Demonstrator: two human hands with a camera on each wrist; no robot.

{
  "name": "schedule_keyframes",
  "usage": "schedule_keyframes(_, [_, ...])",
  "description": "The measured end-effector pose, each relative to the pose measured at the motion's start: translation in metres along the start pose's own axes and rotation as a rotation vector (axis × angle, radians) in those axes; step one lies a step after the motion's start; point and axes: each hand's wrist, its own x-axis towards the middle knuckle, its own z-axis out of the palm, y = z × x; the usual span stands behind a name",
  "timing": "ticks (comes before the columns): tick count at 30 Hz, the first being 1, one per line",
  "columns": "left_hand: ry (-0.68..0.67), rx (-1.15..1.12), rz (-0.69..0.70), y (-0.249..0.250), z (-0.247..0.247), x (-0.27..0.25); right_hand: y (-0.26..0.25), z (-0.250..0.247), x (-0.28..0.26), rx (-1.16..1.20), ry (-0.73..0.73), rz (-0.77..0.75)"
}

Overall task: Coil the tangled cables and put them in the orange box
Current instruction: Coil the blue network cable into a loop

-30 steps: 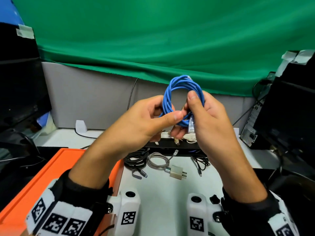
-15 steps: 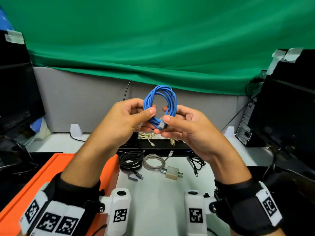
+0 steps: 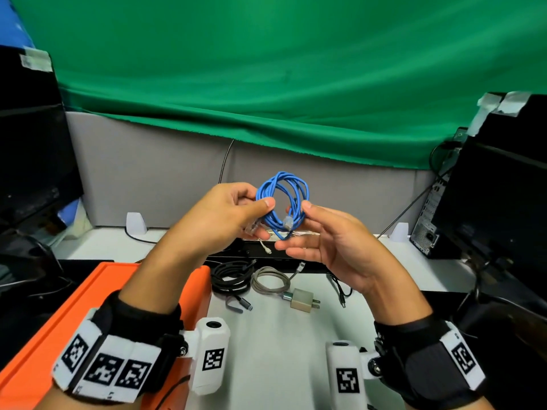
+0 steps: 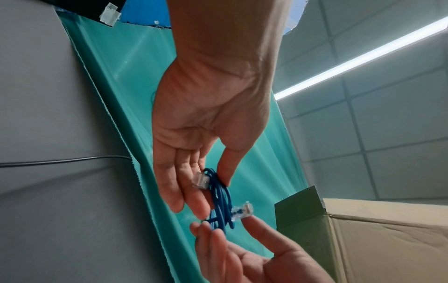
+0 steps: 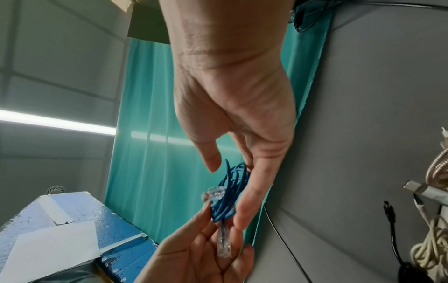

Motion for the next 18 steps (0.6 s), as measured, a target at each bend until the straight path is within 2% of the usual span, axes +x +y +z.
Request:
schedule_keyframes(9, [-0.100, 0.184, -0.108, -0.004, -0.002, -0.003, 0.011, -0.009, -0.001, 0.012, 0.040, 0.029])
schedule_keyframes(13, [-0.017, 0.339, -0.073, -0.001, -0.008, -0.004, 0.020, -0.013, 0.001, -0.032, 0.026, 0.088])
schedule_keyframes(18, [0.115, 0.383, 0.016, 0.007, -0.021, -0.009, 0.045, -0.022, 0.012, -0.148, 0.047, 0.213])
